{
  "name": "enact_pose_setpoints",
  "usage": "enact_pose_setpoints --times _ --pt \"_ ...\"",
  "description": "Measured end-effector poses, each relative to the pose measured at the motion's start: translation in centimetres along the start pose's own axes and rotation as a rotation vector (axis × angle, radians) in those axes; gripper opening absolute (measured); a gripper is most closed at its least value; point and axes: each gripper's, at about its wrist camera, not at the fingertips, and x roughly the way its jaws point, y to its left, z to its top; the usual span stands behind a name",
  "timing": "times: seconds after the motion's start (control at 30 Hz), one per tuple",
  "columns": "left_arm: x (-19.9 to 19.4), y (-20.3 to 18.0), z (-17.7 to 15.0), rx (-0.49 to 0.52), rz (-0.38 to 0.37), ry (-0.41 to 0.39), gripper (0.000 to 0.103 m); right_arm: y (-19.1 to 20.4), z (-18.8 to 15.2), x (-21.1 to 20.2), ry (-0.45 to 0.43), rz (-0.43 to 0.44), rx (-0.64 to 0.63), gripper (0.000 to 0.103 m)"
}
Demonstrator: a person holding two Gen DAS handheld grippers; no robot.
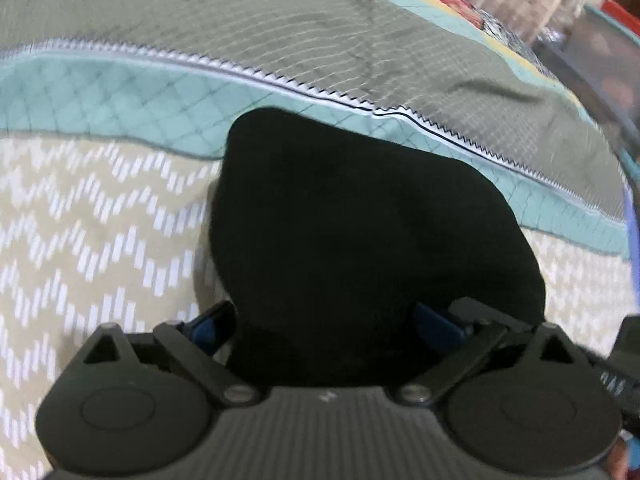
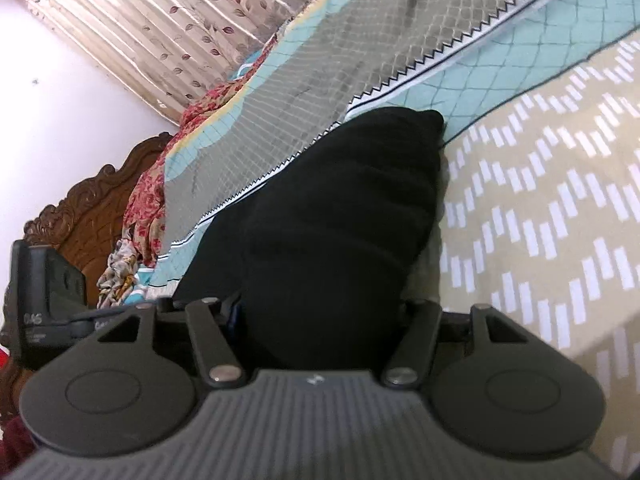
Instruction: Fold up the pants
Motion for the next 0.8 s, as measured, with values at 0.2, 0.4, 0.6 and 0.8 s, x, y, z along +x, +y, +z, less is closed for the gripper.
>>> enact_pose_setpoints --times 0.2,0.4,0.6,0.8 --pt "-4.2 -0.4 -1.2 0.044 0.015 -0.066 0.1 1.5 0.2 -0.9 -0.062 -0.06 -0.024 0.082" --pt "-10.4 -2.6 -5.8 0.118 0.095 -0.168 0.102 3.1 -4.7 -7.9 -0.23 -0.182 0.016 0.085" --pt "-18.1 -6.1 -13.2 0.193 0.227 -0.194 0.103 8.1 -10.7 -15.5 -0.263 -0.309 -0.04 0.09" --pt "-23.7 -7.6 -19.0 0.18 0.323 -0.224 0.103 12.4 -15.1 -19.1 -0.213 -0.369 -0.119 0.095"
